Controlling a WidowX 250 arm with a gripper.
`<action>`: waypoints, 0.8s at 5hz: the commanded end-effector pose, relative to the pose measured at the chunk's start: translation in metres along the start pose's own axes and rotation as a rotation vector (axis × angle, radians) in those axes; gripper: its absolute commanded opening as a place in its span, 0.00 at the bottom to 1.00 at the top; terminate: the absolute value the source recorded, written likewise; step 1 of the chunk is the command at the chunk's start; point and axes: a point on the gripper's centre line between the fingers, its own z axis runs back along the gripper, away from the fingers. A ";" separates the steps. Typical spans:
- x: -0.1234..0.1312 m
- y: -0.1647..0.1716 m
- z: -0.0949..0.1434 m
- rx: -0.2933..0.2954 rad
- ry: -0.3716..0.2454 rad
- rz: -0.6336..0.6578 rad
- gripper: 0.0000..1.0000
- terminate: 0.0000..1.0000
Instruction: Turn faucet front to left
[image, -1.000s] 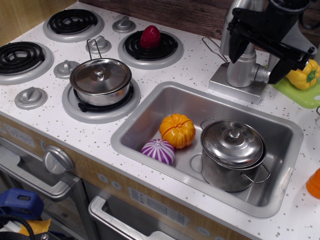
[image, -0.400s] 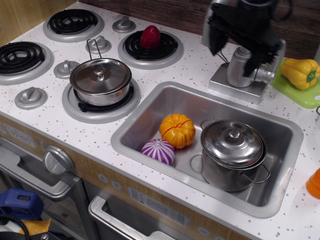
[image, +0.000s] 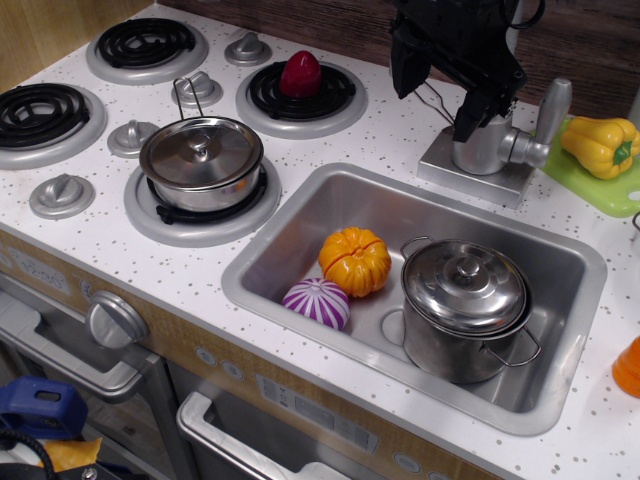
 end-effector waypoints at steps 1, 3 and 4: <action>0.016 0.026 0.027 0.019 -0.108 -0.017 1.00 0.00; 0.023 0.044 0.018 0.012 -0.130 -0.056 1.00 0.00; 0.029 0.050 0.014 0.008 -0.136 -0.069 1.00 0.00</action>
